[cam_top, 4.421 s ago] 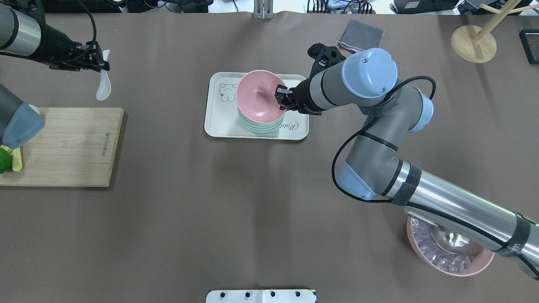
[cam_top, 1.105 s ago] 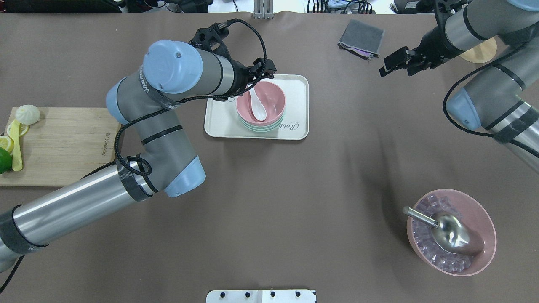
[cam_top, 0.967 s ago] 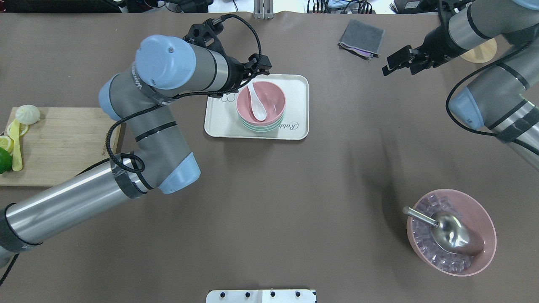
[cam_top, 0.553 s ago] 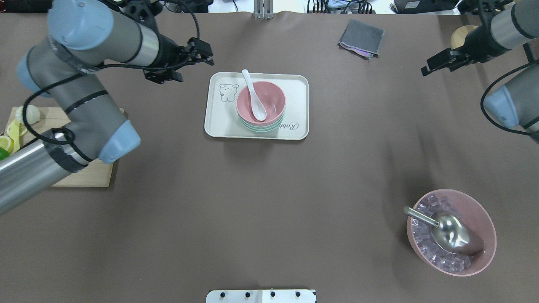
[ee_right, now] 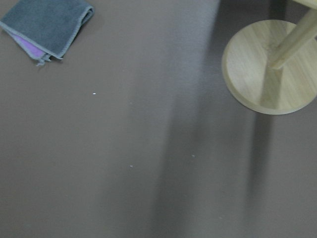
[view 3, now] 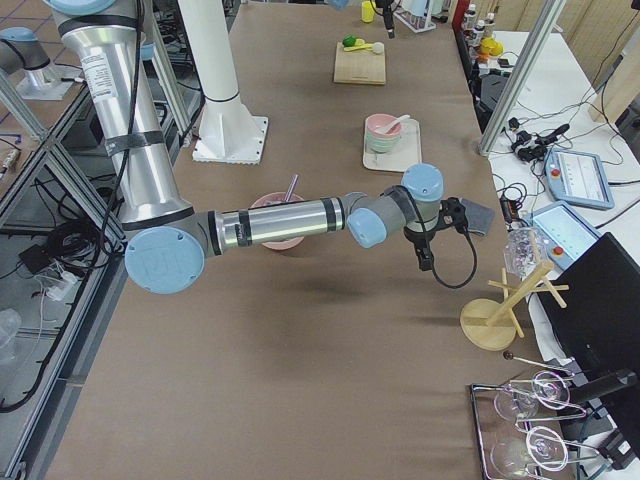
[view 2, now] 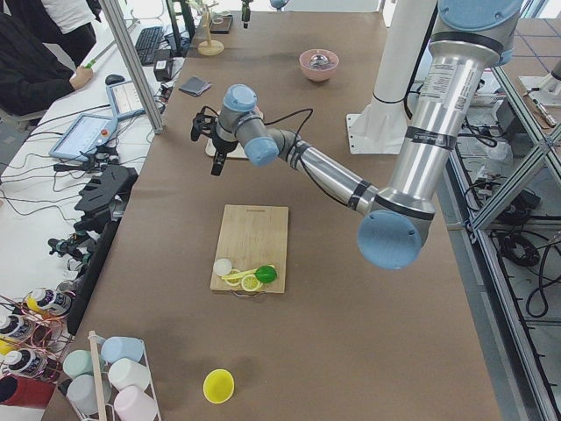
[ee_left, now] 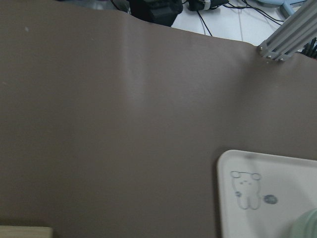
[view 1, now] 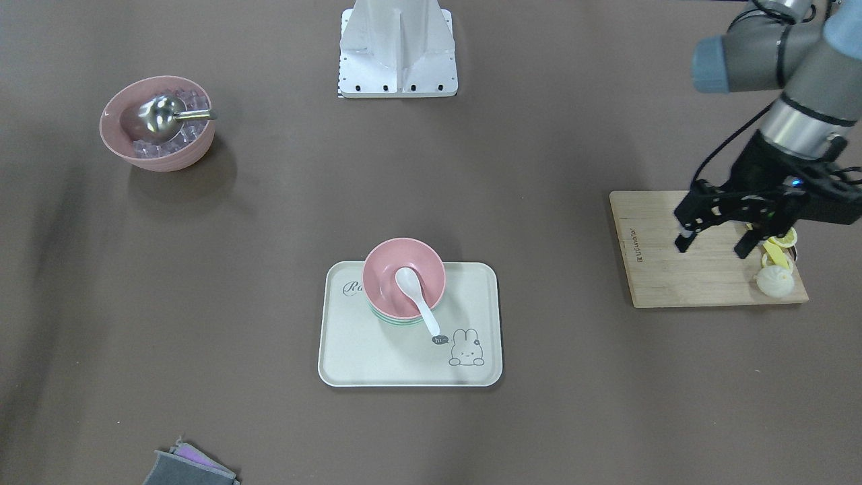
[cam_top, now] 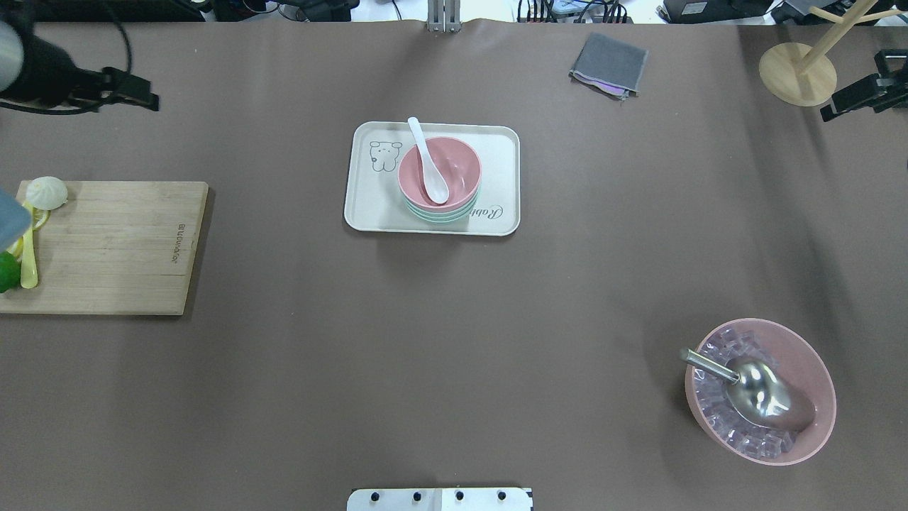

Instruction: Stack pink bowl on green and place spoon

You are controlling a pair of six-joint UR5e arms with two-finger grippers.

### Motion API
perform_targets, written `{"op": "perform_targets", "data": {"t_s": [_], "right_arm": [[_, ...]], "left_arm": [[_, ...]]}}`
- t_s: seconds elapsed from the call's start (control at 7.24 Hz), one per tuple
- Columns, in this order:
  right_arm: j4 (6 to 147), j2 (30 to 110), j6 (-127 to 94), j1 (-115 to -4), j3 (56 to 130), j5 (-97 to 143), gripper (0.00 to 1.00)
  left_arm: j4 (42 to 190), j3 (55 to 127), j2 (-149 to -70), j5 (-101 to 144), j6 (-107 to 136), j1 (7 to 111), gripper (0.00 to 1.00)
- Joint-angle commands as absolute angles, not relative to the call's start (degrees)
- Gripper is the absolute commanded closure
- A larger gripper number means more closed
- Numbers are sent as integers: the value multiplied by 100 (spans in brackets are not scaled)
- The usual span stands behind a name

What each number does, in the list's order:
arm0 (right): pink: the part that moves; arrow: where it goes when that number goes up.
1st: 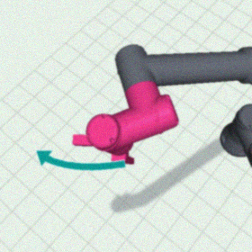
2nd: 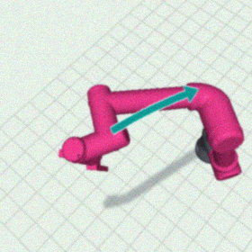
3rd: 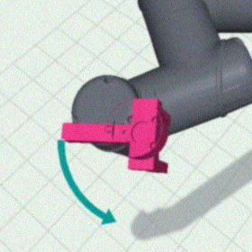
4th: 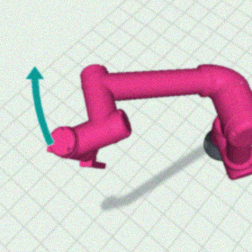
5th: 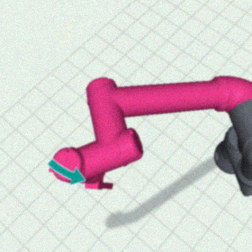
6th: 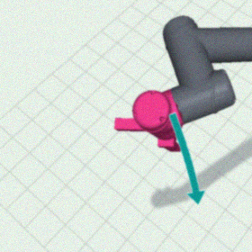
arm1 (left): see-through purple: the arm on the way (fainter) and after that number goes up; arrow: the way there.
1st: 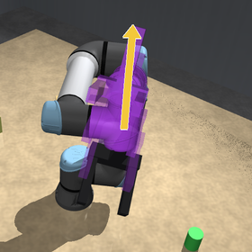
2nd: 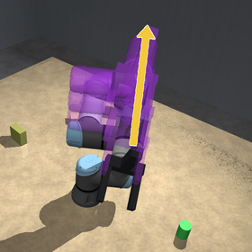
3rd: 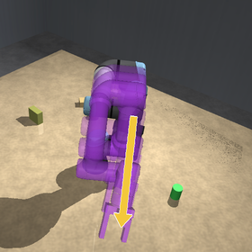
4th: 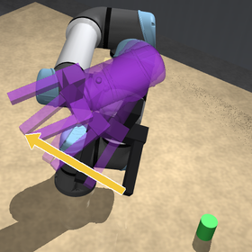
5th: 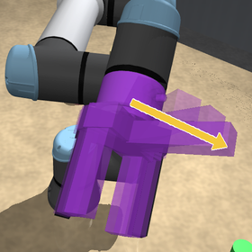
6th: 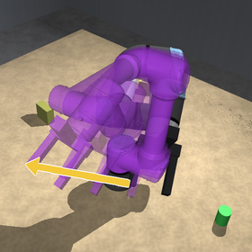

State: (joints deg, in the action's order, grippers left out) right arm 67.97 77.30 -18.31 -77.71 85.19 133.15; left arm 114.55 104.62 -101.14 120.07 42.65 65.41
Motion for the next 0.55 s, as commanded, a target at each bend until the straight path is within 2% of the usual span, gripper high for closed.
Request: {"op": "perform_targets", "data": {"t_s": [0.0, 0.14, 0.41], "right_arm": [[6873, 7892, -852, -8329, 8133, 13289, 0], [6908, 7901, -339, -8523, 7817, 13272, 0], [7599, 7901, -185, -8972, 7944, 13236, 0]], "left_arm": [[11942, 10251, -8968, 12216, 2118, 7728, 2], [11875, 9857, -8965, 12521, 1544, 8135, 2], [11944, 9301, -8861, 12656, 1397, 8375, 2]]}}
